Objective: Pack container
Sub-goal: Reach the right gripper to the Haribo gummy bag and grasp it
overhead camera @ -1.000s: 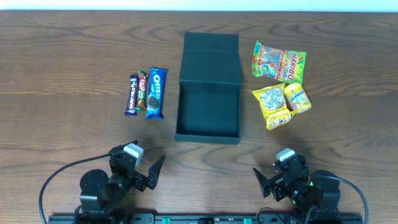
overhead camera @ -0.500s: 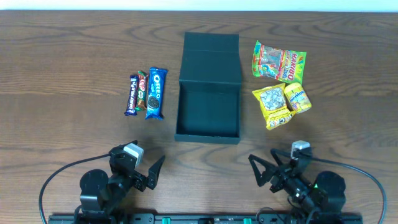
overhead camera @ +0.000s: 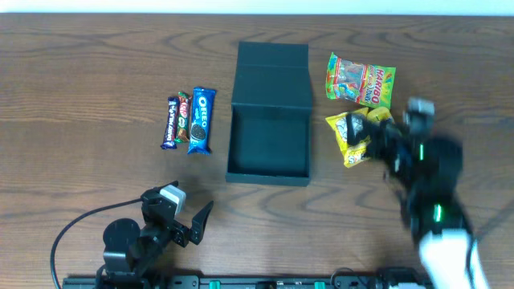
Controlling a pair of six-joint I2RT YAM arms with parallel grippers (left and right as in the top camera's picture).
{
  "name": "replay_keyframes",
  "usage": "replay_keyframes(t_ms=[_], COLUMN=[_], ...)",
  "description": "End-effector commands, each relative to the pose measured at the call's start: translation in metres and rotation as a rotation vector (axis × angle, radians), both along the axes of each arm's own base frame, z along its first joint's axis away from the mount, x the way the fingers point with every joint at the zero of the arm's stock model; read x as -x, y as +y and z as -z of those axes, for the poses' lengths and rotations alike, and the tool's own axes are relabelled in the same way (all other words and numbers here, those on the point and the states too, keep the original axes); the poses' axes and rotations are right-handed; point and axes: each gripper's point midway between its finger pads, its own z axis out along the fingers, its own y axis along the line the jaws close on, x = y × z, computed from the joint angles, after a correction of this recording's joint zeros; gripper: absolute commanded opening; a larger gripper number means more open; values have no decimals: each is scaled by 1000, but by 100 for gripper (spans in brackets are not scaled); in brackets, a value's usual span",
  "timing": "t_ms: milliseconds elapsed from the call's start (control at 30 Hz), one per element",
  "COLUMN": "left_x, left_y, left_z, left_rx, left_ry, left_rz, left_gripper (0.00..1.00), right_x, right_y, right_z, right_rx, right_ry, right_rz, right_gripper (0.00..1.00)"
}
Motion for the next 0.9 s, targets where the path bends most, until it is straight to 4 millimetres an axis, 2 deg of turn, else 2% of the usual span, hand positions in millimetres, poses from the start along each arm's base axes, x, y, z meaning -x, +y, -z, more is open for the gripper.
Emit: replay_keyframes(t_ms=[0, 33, 100, 133, 233, 333, 467, 667, 867], left_x=[1, 1, 1, 1, 1, 1, 1, 1, 1], left_y=[-1, -1, -1, -1, -1, -1, -1, -1, -1], left_z=[8, 8, 8, 8, 8, 8, 8, 8, 8], left_rx=[-3, -3, -3, -3, -3, -3, -3, -3, -3], left_ry=[13, 13, 13, 13, 13, 13, 13, 13, 13], left_rz=[10, 10, 10, 10, 10, 10, 10, 10, 10], left_gripper=[95, 95, 95, 95, 95, 95, 95, 95, 95], right_x=[-58, -81, -114, -138, -166, -187, -199, -197, -191], right_y=[-7, -10, -17, -24, -33, -34, -38, -36, -25], right_z=[-7, -6, 0, 9, 28, 57, 99, 160, 202], right_rx=[158, 178, 208, 240, 277, 305, 330, 392, 465], right_ry=[44, 86, 156, 216, 297, 362, 435, 546, 617], right_rz=[-24, -17, 19, 46, 81, 74, 82, 89, 87], right_gripper=[99, 99, 99, 99, 99, 99, 99, 99, 97])
